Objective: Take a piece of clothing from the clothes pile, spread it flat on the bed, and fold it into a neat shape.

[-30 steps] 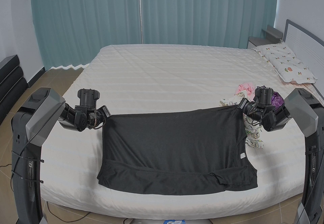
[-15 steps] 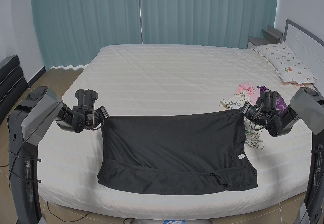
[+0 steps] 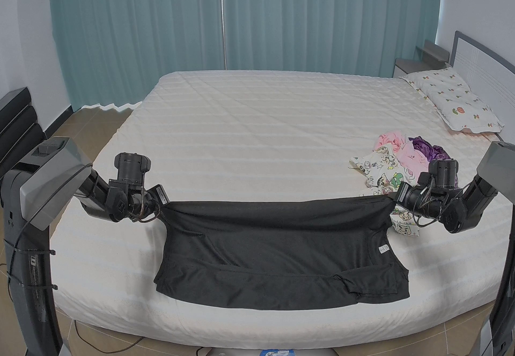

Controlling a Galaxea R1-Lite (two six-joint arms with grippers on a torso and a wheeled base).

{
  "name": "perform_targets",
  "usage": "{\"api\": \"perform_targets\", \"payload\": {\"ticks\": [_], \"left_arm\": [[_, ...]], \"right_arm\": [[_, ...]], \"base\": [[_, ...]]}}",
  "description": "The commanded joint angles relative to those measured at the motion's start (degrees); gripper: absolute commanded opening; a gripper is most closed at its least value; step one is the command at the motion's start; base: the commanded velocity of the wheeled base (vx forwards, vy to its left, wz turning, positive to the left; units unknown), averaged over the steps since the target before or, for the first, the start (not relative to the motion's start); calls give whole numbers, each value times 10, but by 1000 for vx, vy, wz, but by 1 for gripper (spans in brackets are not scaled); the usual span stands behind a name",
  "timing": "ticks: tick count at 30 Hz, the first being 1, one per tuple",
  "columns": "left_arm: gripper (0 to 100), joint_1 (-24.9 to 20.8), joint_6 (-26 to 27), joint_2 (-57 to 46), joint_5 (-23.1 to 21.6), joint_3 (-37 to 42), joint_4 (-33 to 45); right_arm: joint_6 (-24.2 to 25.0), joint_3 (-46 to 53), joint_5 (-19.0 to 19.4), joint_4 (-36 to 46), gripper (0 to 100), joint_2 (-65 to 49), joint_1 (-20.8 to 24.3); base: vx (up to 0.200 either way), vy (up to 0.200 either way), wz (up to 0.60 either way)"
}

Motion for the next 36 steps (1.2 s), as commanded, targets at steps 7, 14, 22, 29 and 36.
{"api": "perform_targets", "payload": {"ticks": [7, 14, 22, 29, 36], "left_arm": [[0, -19, 9, -6, -5, 105, -5], [0, -22, 12, -2, -5, 134, -5], [0, -27, 72, -2, -5, 166, -8], [100, -33, 74, -2, -3, 167, -7], [100, -37, 70, -2, -1, 170, -5]], "right_arm": [[-59, 99, 13, 1, 0, 9, -1], [-91, 130, 13, 0, 0, 35, -2], [-98, 135, 13, 0, 0, 52, 5], [-113, 147, 12, 0, 100, 53, 6], [-114, 149, 11, -1, 100, 47, 6]], "base": [[0, 0, 0], [0, 0, 0], [0, 0, 0], [0, 0, 0], [0, 0, 0]]}}
